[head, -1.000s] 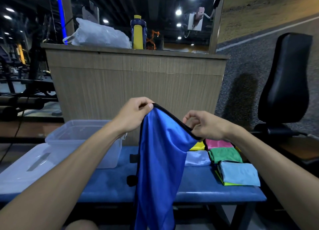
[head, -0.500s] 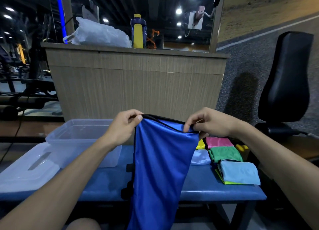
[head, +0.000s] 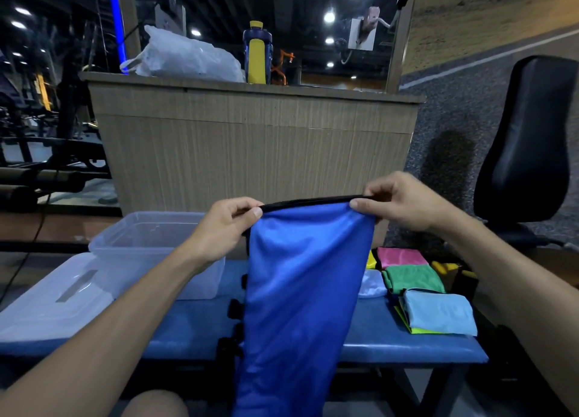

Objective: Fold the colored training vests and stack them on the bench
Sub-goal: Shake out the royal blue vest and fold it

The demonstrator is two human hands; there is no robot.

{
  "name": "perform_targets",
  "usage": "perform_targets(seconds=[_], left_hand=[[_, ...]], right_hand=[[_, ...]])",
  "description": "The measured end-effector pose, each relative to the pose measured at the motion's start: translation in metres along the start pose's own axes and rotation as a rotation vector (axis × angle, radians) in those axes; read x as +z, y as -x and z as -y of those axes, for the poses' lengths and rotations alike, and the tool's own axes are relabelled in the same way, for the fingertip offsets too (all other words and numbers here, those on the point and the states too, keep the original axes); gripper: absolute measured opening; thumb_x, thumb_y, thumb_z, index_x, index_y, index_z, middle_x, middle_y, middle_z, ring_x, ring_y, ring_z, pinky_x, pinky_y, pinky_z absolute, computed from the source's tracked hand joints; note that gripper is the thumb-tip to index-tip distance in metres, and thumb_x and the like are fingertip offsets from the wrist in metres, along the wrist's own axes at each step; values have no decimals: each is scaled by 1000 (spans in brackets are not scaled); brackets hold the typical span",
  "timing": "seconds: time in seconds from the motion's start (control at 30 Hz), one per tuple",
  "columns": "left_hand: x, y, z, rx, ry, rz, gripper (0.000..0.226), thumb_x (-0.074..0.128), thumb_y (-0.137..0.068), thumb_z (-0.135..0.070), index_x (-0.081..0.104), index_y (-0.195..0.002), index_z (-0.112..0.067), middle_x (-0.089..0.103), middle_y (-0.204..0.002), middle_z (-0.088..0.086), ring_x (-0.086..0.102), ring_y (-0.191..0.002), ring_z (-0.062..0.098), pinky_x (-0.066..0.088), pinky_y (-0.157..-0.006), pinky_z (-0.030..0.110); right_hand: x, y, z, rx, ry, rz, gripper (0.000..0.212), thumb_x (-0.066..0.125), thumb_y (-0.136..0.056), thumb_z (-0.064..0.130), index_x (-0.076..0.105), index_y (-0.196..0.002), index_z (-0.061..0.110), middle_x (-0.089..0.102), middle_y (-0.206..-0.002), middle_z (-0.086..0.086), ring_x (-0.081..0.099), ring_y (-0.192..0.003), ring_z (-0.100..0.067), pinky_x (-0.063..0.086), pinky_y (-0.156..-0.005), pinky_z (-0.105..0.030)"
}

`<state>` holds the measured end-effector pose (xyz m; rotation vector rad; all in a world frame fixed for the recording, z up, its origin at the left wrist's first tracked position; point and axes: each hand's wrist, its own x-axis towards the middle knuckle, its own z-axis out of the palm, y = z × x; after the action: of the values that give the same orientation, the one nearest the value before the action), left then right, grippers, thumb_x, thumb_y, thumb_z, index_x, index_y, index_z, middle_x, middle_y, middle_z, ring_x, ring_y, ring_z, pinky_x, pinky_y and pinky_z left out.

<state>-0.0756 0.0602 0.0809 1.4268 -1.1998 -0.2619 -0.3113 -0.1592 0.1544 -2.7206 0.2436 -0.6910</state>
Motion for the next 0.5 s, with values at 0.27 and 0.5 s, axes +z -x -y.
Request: perform_targets(seconds=[0.27,0.5], left_hand=[[4,6,15,293,-540,-87,14,57,-102,-14,70,-103,-15,69,-90,-9,62,-83,0,46,-75,19],[26,8,14,73,-116,-16,18,51,-106,-16,67,-97,-13,70,-94,13,63,-83,14,50,-80,32]], right_hand=[[-23,-15,8,-99,473,127,28,80,-84,43,63,-88,20,57,-65,12,62,-70,-11,39,-62,-29],[-8,-17,8,65,818,227,35,62,-89,63,54,-78,31,56,-77,4,61,-87,-29,42,-64,-34]])
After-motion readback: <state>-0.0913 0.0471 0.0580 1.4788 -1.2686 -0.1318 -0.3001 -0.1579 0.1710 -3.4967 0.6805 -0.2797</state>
